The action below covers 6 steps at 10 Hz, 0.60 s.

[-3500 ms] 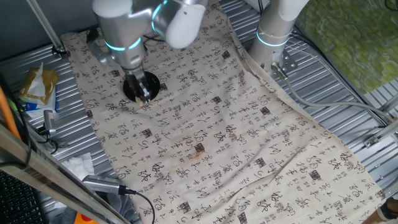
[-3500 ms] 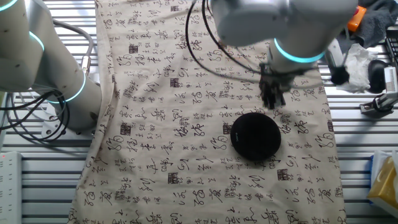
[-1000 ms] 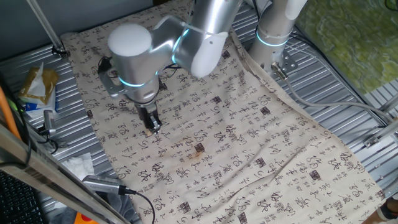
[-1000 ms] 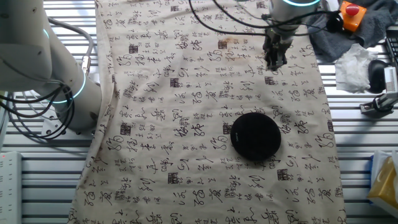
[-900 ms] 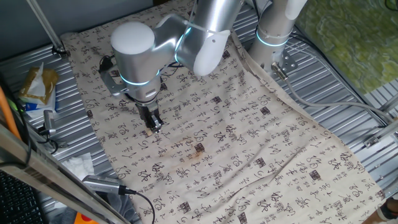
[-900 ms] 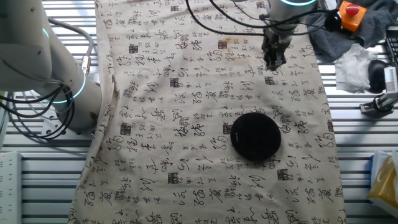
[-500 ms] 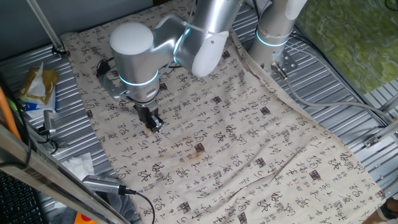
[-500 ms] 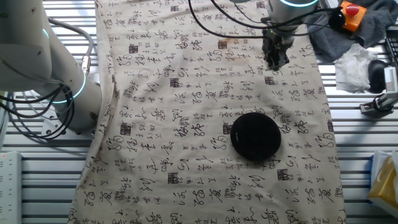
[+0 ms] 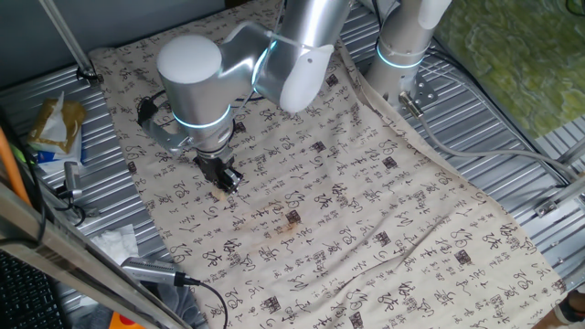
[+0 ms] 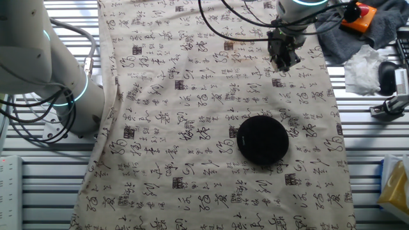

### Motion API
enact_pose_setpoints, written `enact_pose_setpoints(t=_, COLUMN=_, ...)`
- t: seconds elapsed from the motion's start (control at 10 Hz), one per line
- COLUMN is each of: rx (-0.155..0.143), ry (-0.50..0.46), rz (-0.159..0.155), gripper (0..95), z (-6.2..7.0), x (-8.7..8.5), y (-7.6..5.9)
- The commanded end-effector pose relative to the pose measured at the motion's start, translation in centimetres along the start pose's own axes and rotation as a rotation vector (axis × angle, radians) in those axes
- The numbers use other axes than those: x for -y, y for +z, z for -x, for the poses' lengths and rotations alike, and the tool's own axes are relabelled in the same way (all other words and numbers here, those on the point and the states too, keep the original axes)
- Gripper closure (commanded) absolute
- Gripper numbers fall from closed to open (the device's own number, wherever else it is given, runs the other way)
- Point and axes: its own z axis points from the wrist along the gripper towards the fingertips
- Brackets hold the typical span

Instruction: Remove the object from the scale

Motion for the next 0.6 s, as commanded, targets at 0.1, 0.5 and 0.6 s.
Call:
enact_pose_setpoints(t=0.1, rx=-0.01, ry=-0.008, rz=0.0, gripper=95.0, z=0.0, x=0.0, y=0.0)
enact_pose_setpoints(t=0.5, rx=-0.01, ry=0.014, rz=0.006, gripper=95.0, z=0.3, x=-0.7, y=0.2)
enact_pose_setpoints(t=0.6, rx=-0.01, ry=0.03, rz=0.007, gripper=95.0, z=0.5, x=-1.4, y=0.4)
